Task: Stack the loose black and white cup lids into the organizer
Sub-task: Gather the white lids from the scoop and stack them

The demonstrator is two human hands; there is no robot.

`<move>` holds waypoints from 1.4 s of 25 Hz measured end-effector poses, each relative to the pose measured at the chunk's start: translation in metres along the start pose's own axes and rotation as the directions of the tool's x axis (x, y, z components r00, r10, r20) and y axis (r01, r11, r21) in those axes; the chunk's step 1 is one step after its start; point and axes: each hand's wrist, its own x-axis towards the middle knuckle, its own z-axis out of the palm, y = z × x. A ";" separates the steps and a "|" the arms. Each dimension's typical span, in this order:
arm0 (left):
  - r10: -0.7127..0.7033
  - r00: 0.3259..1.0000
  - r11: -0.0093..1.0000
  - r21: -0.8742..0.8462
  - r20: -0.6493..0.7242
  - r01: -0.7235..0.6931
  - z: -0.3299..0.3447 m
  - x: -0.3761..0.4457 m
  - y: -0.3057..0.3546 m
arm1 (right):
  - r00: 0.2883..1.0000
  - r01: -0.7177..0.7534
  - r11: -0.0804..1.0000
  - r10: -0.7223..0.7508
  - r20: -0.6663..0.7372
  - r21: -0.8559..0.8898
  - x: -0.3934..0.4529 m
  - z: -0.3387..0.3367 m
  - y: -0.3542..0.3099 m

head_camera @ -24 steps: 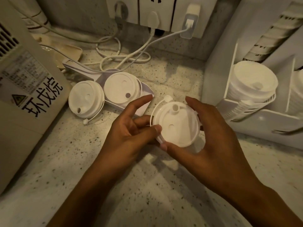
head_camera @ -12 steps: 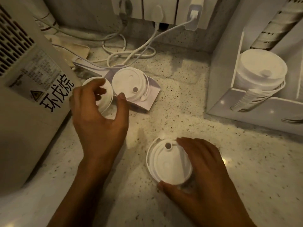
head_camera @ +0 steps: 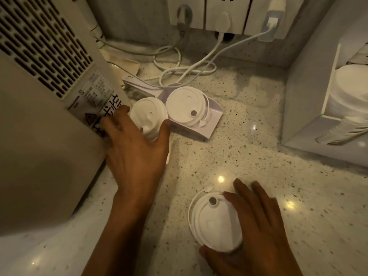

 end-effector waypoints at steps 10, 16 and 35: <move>0.048 0.999 0.999 -0.026 -0.017 -0.048 0.018 0.006 -0.002 | 0.999 0.032 0.999 -0.032 -0.010 -0.023 0.000 0.007 0.007; 0.133 0.990 0.980 -0.142 -0.034 -0.137 0.019 0.005 -0.008 | 0.999 -0.016 1.000 0.016 0.033 0.018 -0.001 0.001 0.002; 0.676 0.712 0.636 -0.640 0.191 -0.431 0.011 -0.056 0.043 | 0.775 -0.602 0.418 0.510 0.373 0.680 0.062 -0.116 -0.003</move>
